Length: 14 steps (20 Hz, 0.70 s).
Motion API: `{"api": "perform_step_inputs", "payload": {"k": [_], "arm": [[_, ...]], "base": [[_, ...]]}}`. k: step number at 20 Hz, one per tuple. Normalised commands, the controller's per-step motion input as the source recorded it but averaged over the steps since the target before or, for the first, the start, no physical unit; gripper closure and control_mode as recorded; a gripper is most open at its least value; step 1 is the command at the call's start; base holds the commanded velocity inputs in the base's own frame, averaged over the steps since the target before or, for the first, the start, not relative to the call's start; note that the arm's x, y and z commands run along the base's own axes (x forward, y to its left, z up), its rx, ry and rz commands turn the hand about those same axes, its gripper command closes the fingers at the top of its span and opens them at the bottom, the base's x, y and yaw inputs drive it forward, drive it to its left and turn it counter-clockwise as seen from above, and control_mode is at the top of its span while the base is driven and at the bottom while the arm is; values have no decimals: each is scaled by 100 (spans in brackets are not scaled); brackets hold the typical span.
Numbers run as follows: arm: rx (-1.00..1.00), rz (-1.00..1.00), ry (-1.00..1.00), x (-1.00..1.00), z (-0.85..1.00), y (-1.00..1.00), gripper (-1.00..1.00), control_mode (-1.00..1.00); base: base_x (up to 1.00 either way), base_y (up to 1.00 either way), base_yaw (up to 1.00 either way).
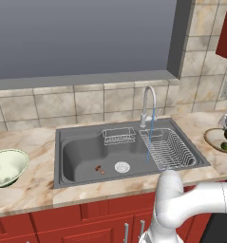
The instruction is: Pick the avocados from the sink and place them in one bowl. Place the mushroom in the other bowl. Then turn off the sink faucet.
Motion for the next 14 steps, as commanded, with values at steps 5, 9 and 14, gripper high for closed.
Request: {"api": "perform_step_inputs", "payload": {"k": [5, 9, 14], "arm": [[0, 0, 0, -50, 33, -6, -100, -100], [0, 0, 2, -11, 11, 50, -100, -100], [0, 0, 5, -3, 22, 52, -100, -100]], "base": [[0, 0, 0], [0, 0, 0], [0, 0, 0]]}}
